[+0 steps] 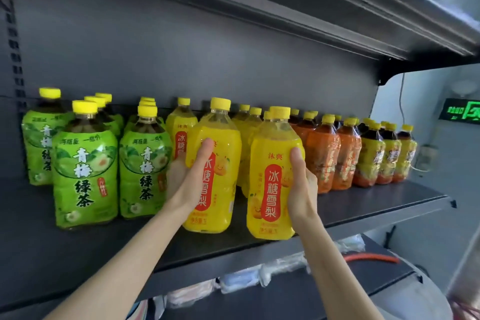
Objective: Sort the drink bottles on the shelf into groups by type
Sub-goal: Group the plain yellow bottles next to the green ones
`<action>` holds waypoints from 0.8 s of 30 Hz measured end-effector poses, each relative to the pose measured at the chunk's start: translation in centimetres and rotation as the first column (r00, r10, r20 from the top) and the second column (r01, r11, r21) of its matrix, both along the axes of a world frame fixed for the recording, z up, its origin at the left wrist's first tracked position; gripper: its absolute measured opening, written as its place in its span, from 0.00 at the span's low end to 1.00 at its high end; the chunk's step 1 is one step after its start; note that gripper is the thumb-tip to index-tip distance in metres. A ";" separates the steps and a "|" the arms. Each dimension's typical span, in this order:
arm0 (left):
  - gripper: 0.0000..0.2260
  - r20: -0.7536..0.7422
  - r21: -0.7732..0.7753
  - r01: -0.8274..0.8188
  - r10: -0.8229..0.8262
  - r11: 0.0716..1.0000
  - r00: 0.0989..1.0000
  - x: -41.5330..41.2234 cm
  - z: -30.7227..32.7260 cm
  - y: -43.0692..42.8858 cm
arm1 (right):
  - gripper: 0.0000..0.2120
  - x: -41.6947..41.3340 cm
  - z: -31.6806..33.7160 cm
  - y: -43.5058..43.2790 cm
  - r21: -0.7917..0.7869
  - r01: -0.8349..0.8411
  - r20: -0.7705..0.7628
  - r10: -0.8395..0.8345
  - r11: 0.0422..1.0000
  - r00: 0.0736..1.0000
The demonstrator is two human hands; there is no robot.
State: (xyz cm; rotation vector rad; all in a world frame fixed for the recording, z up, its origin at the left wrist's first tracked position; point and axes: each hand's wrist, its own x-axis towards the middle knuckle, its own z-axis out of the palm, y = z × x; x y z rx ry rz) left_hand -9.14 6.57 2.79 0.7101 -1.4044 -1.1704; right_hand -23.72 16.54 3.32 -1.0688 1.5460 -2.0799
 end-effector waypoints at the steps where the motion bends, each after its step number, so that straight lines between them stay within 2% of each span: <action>1: 0.30 0.009 0.008 -0.012 0.012 1.000 1.000 -0.9 0.1 -0.4 | 0.26 -1.1 0.0 -0.5 -0.003 -0.005 0.002 0.005 1.000 1.000; 9: 0.22 0.056 -0.009 -0.134 0.135 0.991 0.989 -6.6 -0.9 -2.0 | 0.26 -7.4 -0.9 -3.0 -0.006 -0.108 0.028 0.108 0.994 0.994; 15: 0.34 0.030 -0.005 -0.249 0.249 0.969 0.968 -8.7 -2.6 -1.5 | 0.24 -10.2 -2.3 -3.9 -0.018 -0.225 0.085 0.226 0.974 0.970; 19: 0.32 0.014 -0.003 -0.234 0.234 0.972 0.972 -9.2 -2.4 -0.9 | 0.23 -10.9 -2.6 -4.2 -0.034 -0.281 0.072 0.282 0.959 0.957; 21: 0.34 0.015 -0.009 -0.245 0.245 0.970 0.969 -9.2 -2.6 -0.5 | 0.23 -10.9 -2.6 -4.2 -0.042 -0.300 0.070 0.302 0.953 0.951; 24: 0.36 0.078 -0.026 -0.266 0.267 0.964 0.961 -8.9 -4.7 0.0 | 0.23 -11.0 -2.5 -4.2 -0.050 -0.337 0.071 0.340 0.940 0.938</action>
